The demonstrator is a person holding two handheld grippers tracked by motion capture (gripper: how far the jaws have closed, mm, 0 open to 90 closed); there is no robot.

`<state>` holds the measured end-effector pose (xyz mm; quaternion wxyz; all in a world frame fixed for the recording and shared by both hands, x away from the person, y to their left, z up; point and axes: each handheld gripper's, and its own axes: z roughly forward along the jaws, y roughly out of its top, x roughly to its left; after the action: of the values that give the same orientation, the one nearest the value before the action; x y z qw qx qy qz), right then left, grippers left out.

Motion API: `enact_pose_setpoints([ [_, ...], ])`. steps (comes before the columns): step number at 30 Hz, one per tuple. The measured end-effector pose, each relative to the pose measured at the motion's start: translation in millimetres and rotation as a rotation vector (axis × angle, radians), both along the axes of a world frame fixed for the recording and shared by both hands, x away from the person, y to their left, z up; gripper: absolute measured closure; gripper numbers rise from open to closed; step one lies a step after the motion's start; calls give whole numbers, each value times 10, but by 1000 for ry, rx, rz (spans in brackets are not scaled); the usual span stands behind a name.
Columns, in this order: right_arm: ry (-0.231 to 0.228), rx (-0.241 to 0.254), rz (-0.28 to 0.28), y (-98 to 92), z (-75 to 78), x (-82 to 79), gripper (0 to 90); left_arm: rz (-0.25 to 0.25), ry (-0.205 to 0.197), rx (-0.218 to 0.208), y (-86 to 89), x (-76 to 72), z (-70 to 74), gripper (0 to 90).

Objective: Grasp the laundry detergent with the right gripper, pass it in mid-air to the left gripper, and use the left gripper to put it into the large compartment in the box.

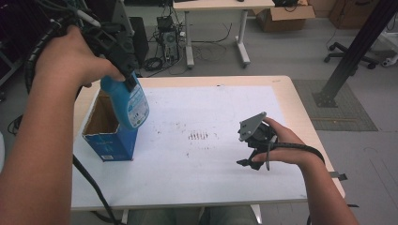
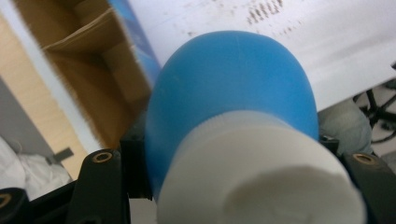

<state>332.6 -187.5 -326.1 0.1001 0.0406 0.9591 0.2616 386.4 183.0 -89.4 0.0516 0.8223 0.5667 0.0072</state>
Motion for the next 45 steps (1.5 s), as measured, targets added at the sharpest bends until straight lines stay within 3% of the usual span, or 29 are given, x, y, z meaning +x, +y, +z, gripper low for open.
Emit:
enact_pose_setpoints([
  [9,7,-11,-6,-43,0,25,28,172,-11,-11,374,89,50,382],
  [17,15,-16,-16,-65,-30,66,28,318,11,17,656,210,-15,382],
  [21,22,-19,-20,-73,-49,79,29,374,15,10,794,248,-36,381],
  [28,27,-26,-27,-94,-59,122,29,400,15,2,898,309,-90,381],
  [45,34,-26,-28,-47,-70,148,31,390,41,20,945,416,-416,381],
])
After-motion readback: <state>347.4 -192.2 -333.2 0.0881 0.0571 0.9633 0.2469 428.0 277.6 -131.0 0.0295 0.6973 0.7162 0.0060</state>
